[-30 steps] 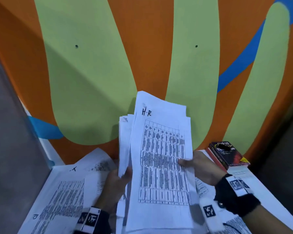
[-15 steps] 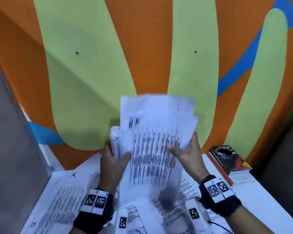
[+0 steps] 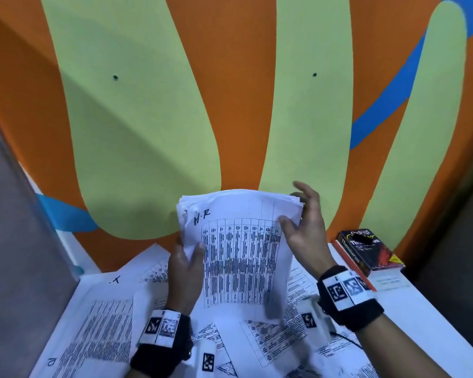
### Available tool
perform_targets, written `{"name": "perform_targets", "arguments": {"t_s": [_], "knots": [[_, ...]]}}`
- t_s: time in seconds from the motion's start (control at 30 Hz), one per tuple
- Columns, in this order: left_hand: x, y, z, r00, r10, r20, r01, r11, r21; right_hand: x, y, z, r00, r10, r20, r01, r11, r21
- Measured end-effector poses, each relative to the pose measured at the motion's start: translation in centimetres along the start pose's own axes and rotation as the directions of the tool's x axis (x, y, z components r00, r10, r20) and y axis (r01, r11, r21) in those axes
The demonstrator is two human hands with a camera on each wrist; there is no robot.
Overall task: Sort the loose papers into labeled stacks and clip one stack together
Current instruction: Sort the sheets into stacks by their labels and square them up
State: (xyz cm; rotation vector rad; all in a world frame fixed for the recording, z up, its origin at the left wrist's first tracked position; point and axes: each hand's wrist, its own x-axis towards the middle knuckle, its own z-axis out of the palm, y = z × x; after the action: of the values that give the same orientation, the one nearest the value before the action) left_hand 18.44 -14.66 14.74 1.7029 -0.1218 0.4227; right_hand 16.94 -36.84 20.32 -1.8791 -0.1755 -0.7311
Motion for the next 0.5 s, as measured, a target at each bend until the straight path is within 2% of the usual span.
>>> {"name": "perform_targets", "arguments": {"t_s": [0.07, 0.13, 0.2, 0.3, 0.37, 0.43, 0.5], "knots": [[0.0, -0.1, -0.1, 1.0, 0.017, -0.007, -0.017, 1.0, -0.02, -1.1, 1.1, 0.1, 0.985, 0.169, 0.04, -0.173, 0.975, 0.139], [-0.1, 0.5, 0.0, 1.0, 0.029, -0.009, -0.029, 0.999, -0.028, -2.1, 1.9, 0.7, 0.967, 0.239, 0.091, -0.247, 0.965, 0.09], [0.1, 1.5, 0.2, 0.996, 0.082, -0.029, -0.083, 0.996, -0.023, -2.5, 1.0, 1.2, 0.983, 0.178, 0.04, -0.179, 0.983, 0.039], [0.0, 3.3, -0.2, 0.983, 0.158, -0.092, -0.157, 0.987, 0.016, -2.1, -1.3, 1.2, 0.996, 0.05, -0.072, -0.046, 0.997, 0.058], [-0.5, 3.9, -0.6, 0.969, 0.201, -0.142, -0.199, 0.98, 0.031, -2.3, -1.7, 1.2, 0.997, 0.024, -0.078, -0.015, 0.994, 0.109], [-1.4, 3.0, -0.9, 0.976, 0.156, -0.149, -0.153, 0.988, 0.036, -3.6, -0.8, 1.6, 0.993, 0.118, -0.01, -0.117, 0.989, 0.089], [-2.4, 1.8, -0.6, 0.988, 0.062, -0.139, -0.06, 0.998, 0.017, -5.6, 1.0, 2.4, 0.97, 0.228, 0.087, -0.229, 0.973, 0.006]]}}
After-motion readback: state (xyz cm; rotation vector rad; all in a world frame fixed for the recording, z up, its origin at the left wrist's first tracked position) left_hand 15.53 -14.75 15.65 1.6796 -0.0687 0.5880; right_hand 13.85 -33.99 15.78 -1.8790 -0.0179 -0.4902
